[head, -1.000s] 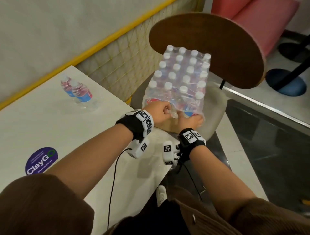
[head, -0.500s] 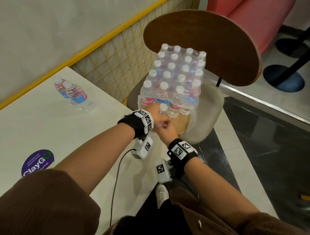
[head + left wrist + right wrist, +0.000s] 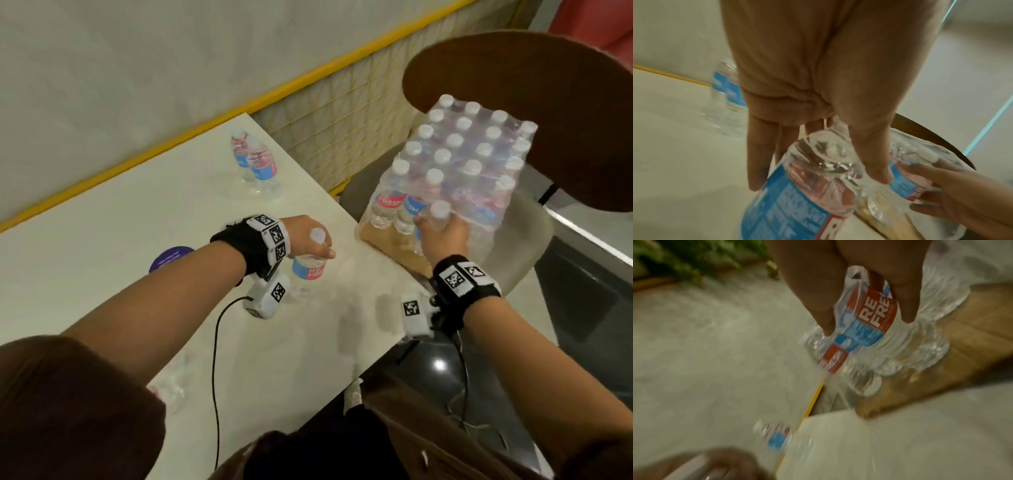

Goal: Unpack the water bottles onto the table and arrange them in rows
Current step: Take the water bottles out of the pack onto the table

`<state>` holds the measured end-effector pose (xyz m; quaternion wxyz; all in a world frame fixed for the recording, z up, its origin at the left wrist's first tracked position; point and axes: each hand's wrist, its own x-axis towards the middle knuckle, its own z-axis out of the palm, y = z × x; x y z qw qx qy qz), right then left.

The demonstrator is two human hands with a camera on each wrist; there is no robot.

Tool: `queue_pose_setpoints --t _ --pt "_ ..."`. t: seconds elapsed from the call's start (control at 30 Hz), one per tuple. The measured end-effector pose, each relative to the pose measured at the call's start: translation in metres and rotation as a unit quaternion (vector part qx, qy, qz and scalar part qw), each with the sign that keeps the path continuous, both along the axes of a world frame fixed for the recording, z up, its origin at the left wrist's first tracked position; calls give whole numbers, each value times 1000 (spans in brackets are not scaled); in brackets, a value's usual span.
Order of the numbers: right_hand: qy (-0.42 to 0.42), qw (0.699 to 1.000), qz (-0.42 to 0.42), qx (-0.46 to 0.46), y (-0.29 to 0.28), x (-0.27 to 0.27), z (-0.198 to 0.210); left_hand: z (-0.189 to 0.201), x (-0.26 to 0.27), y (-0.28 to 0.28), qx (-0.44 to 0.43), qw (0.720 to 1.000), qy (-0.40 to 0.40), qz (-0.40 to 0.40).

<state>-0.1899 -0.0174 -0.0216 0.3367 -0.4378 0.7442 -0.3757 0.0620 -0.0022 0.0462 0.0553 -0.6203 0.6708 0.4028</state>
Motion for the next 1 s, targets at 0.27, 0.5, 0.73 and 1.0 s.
queue_pose_setpoints --t 0.27,0.5,0.73,1.0 --pt "-44 917 394 -41 101 103 22 12 93 52 74 993 -59 69" --pt "20 742 664 93 161 194 25 23 141 89 104 985 -136 23" --pt "41 667 737 100 197 269 38 27 175 111 111 954 -272 -55" --pt "49 693 709 121 193 266 39 27 151 100 29 951 -288 -104"
